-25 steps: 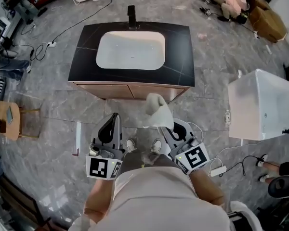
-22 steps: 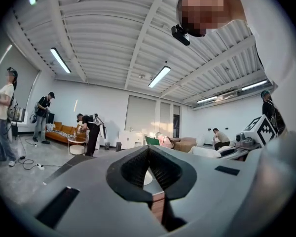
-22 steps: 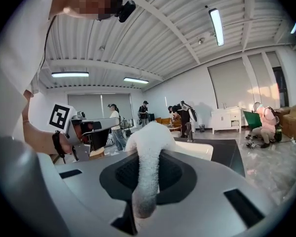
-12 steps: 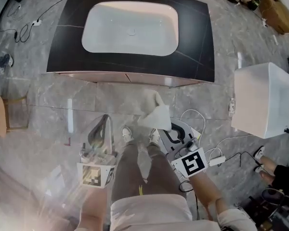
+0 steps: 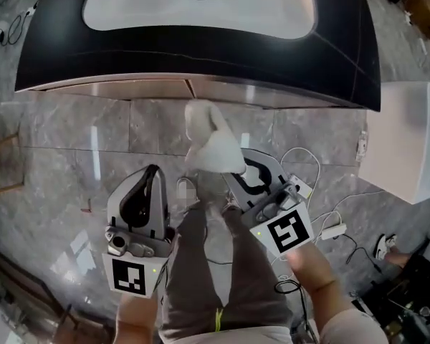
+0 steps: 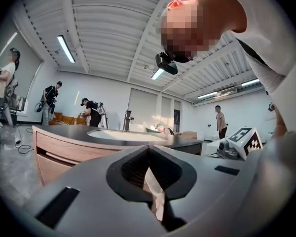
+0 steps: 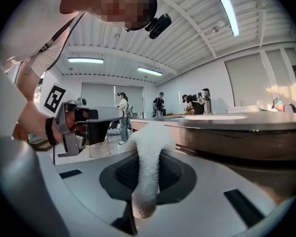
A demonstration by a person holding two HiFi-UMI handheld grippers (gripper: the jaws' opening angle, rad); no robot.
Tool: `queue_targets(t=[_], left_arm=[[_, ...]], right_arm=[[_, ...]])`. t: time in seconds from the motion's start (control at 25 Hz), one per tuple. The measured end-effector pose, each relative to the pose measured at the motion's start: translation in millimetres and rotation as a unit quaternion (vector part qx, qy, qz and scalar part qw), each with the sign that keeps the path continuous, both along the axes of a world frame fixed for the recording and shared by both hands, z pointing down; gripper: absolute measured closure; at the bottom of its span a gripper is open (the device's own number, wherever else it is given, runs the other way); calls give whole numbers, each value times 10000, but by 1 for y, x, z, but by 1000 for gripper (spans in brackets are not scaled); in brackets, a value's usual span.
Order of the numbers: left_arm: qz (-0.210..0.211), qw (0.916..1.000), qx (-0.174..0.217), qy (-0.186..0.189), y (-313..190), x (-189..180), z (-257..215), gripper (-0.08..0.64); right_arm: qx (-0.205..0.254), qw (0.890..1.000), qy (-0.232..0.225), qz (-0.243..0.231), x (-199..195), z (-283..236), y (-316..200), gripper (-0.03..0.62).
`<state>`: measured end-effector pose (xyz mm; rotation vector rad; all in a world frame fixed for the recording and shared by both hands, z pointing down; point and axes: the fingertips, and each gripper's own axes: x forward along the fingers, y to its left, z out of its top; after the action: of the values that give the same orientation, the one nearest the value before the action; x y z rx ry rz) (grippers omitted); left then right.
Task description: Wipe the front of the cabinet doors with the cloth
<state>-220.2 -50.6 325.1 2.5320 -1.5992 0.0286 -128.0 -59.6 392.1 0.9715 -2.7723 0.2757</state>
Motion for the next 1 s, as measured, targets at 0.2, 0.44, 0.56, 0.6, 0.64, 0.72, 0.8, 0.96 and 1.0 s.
queue_targets(t=[0.2, 0.44, 0.56, 0.6, 0.64, 0.72, 0.8, 0.96, 1.0], left_arm=[[-1, 9999, 77, -109, 10, 3, 62, 541], [-41, 9991, 388, -146, 37, 18, 102, 541], [-6, 9986, 481, -201, 34, 17, 128, 541], [4, 9986, 479, -227, 28, 17, 138, 541], [9, 9986, 472, -253, 22, 19, 147, 541], [16, 9983, 499, -311, 14, 23, 158, 541], [29, 9974, 642, -335, 8, 29, 160, 541], [107, 9965, 761, -340, 6, 51, 167, 541], [143, 9964, 768, -339, 6, 59, 168, 541]], right_arm=[[352, 9993, -65, -137, -5, 52, -11, 525], [931, 9952, -99, -296, -3, 83, -9, 525], [1145, 9933, -27, -149, -4, 106, -31, 525], [1171, 9931, -37, -67, -2, 112, -42, 525], [1193, 9928, -72, 26, 2, 117, -52, 525], [1259, 9917, -145, 200, 13, 122, -64, 525], [1332, 9904, -153, 328, 24, 125, -68, 525], [1356, 9886, -67, 648, 64, 134, -70, 525], [1344, 9879, -70, 767, 79, 135, -73, 525]])
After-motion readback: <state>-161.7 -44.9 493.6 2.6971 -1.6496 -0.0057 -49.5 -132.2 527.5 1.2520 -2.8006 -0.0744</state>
